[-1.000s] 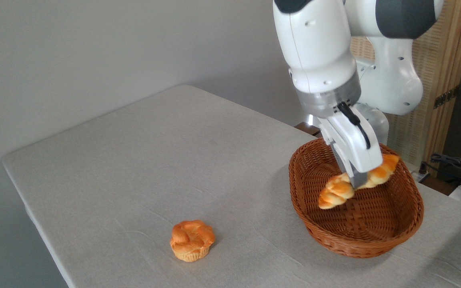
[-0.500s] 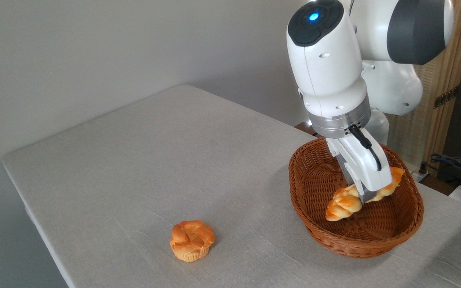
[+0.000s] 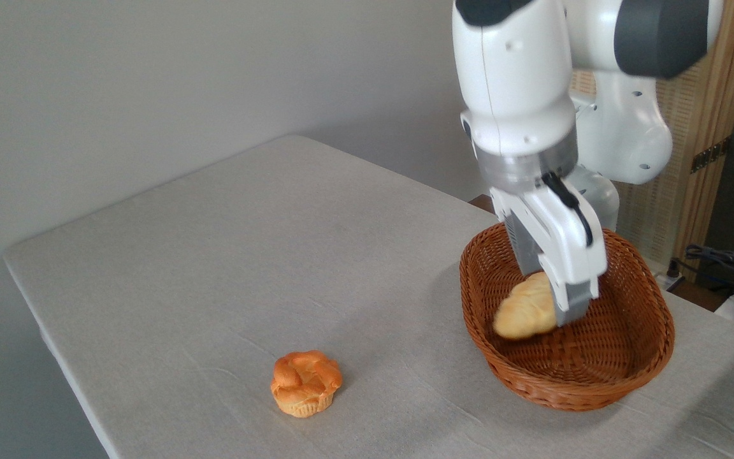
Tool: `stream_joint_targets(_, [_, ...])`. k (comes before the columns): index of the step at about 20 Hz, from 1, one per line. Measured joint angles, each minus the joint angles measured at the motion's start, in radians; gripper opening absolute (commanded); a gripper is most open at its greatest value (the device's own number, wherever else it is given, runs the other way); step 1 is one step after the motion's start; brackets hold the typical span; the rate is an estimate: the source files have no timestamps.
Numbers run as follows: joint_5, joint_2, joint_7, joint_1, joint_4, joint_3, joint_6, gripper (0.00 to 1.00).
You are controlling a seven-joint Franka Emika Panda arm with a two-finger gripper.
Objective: Put bread into the basket
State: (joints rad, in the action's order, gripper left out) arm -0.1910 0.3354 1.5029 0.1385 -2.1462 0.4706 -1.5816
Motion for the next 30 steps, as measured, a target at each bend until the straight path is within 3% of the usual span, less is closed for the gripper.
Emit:
stream_joint_targets(2, [0.006,0.001,-0.021,0.015,0.062,-0.034,0.015,1.0])
stream_joint_targets(4, [0.028,-0.002,-0.112,0.022,0.123,-0.106,0.026,1.0])
stream_joint_targets(6, [0.087,-0.017,-0.306,0.01,0.193,-0.213,0.028,1.0])
stream_joint_targets(8, [0.159,-0.053,-0.498,-0.031,0.27,-0.338,0.029,1.0])
stream_joint_targets(12, [0.27,-0.136,-0.725,-0.076,0.396,-0.465,0.028,1.0])
stream_joint_targets(16, [0.269,-0.211,-0.803,-0.108,0.483,-0.597,0.028,1.0])
stream_joint_targets(20, [0.23,-0.268,-0.806,-0.12,0.516,-0.601,0.02,1.0])
stream_joint_targets(23, [0.228,-0.275,-0.782,-0.117,0.527,-0.53,0.02,1.0])
stream_joint_targets(27, [0.221,-0.294,-0.755,-0.083,0.549,-0.477,0.02,1.0])
stream_joint_targets(30, [0.209,-0.306,-0.755,-0.026,0.561,-0.431,0.02,1.0])
